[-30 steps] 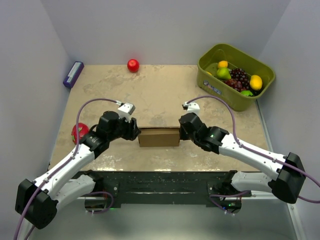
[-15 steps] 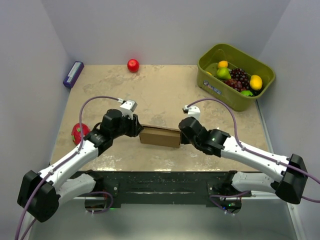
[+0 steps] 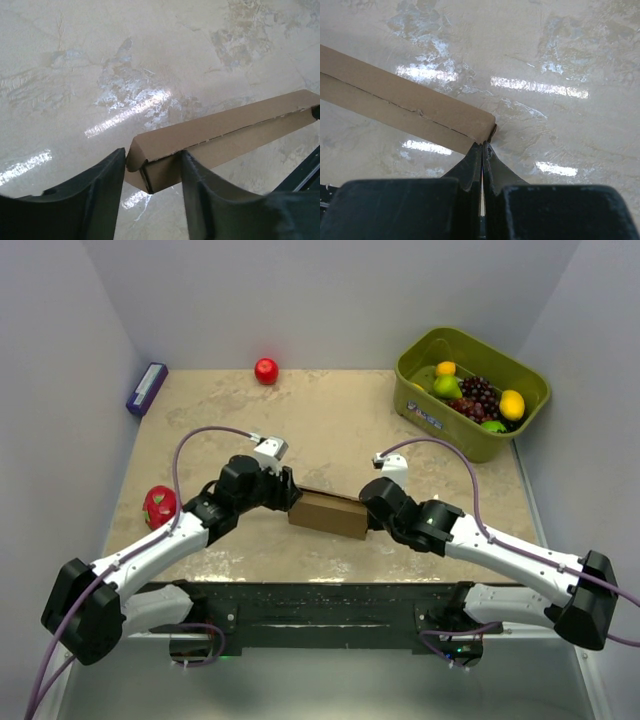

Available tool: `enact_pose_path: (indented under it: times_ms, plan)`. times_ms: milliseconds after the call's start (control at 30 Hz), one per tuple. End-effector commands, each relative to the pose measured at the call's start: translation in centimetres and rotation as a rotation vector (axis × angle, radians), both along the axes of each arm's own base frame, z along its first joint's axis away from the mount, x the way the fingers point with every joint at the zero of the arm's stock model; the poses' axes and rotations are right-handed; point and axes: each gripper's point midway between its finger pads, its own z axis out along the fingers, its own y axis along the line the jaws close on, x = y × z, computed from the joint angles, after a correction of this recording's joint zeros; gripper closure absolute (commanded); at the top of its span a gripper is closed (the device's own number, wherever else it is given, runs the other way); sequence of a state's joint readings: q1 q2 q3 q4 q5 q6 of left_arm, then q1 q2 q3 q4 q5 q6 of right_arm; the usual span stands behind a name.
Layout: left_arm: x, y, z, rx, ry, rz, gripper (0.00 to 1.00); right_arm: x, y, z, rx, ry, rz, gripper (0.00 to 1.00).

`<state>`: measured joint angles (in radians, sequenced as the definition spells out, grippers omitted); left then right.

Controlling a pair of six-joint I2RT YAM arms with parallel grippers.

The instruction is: Fold the paper box

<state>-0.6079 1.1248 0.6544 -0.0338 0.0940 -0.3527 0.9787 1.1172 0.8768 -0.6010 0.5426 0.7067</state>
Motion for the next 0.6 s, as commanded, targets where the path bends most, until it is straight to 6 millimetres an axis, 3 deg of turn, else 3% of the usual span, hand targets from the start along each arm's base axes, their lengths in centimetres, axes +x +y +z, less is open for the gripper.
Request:
enact_pose_path:
  times_ms: [0, 167, 367, 567]
  plan:
    - [0.5, 0.1, 2.2, 0.013, -0.041, 0.012, 0.39, 0.2, 0.2, -0.4, -0.005, 0.006, -0.026, 1.0]
    - [0.0, 1.1, 2.3, 0.032, -0.038, 0.041, 0.32, 0.2, 0.2, -0.3, -0.004, 0.003, -0.026, 1.0]
    - [-0.1, 0.9, 2.3, 0.018, -0.047, 0.032, 0.39, 0.1, 0.2, -0.4, -0.004, 0.01, -0.02, 1.0]
    - [0.6, 0.4, 1.7, 0.022, -0.04, 0.025, 0.39, 0.0, 0.3, -0.4, 0.001, 0.011, -0.015, 1.0]
